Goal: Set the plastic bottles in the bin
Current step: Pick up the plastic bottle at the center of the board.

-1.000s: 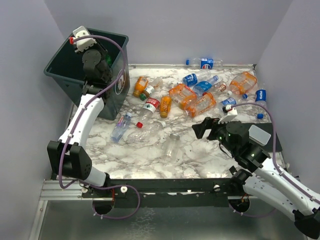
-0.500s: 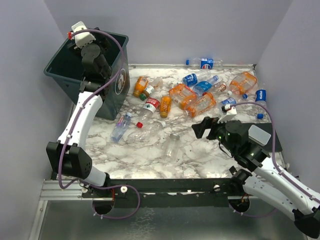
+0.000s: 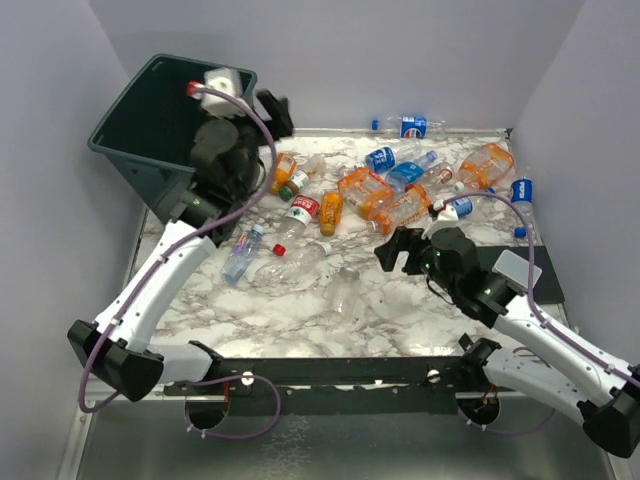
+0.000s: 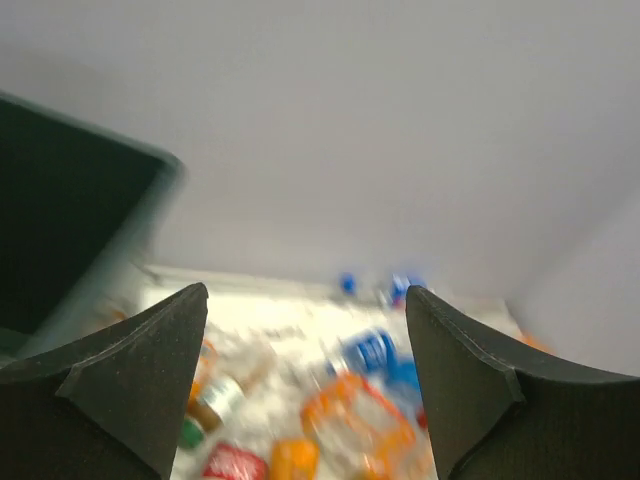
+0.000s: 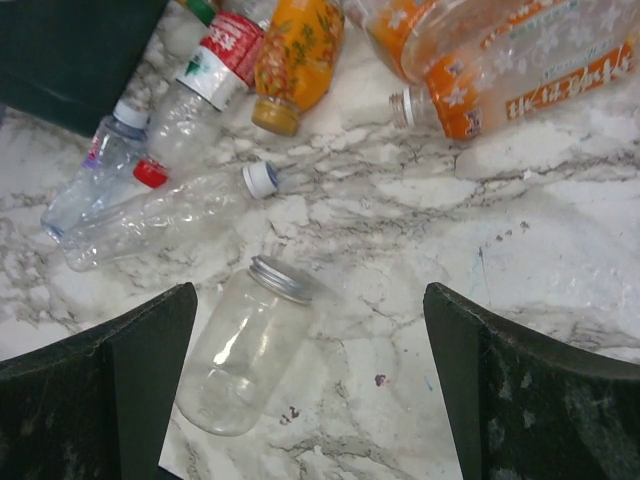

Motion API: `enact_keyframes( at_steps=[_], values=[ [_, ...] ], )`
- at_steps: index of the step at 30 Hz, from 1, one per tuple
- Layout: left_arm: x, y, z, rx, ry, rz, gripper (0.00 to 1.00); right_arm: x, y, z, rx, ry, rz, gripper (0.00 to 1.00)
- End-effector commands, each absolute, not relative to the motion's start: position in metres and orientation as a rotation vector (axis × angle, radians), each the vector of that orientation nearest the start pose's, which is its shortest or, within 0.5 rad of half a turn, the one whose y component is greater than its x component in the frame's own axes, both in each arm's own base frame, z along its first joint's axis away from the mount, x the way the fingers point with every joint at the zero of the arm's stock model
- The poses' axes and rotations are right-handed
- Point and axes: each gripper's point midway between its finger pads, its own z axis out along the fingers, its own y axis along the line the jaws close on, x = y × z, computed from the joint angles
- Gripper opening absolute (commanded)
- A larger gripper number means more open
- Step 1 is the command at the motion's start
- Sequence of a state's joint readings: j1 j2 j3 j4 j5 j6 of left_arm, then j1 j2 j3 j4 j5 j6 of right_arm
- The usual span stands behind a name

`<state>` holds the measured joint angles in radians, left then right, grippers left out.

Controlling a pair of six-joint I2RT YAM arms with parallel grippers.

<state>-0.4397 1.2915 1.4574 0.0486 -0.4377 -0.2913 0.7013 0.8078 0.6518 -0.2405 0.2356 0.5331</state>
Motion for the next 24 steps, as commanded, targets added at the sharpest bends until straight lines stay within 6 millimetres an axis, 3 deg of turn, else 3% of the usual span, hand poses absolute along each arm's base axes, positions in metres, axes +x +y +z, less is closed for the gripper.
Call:
enact_keyframes(
  at_steps=[1, 4, 10, 12, 18, 24],
  values=[
    [0.374, -0.216, 0.379, 0.033, 1.667, -0.465, 0.81, 0.241, 0.191, 0.181, 0.021, 2.083, 0.623, 1.00],
    [0.343, -0.245, 0.336, 0.182, 1.768, -0.538, 0.82, 0.239, 0.201, 0.176, 0.001, 2.105, 0.672, 1.00],
    [0.307, -0.239, 0.285, 0.254, 1.860, -0.572, 0.87, 0.226, 0.224, 0.140, -0.028, 2.240, 0.778, 1.00],
    [0.303, -0.231, 0.269, 0.242, 1.889, -0.544, 0.98, 0.226, 0.224, 0.130, 0.032, 2.267, 0.787, 1.00],
    [0.299, -0.206, 0.239, 0.145, 1.934, -0.445, 0.99, 0.240, 0.204, 0.128, 0.225, 2.212, 0.812, 1.00],
    [0.299, -0.188, 0.224, 0.051, 1.946, -0.382, 0.99, 0.226, 0.239, 0.116, 0.078, 2.340, 1.049, 1.00]
  ],
)
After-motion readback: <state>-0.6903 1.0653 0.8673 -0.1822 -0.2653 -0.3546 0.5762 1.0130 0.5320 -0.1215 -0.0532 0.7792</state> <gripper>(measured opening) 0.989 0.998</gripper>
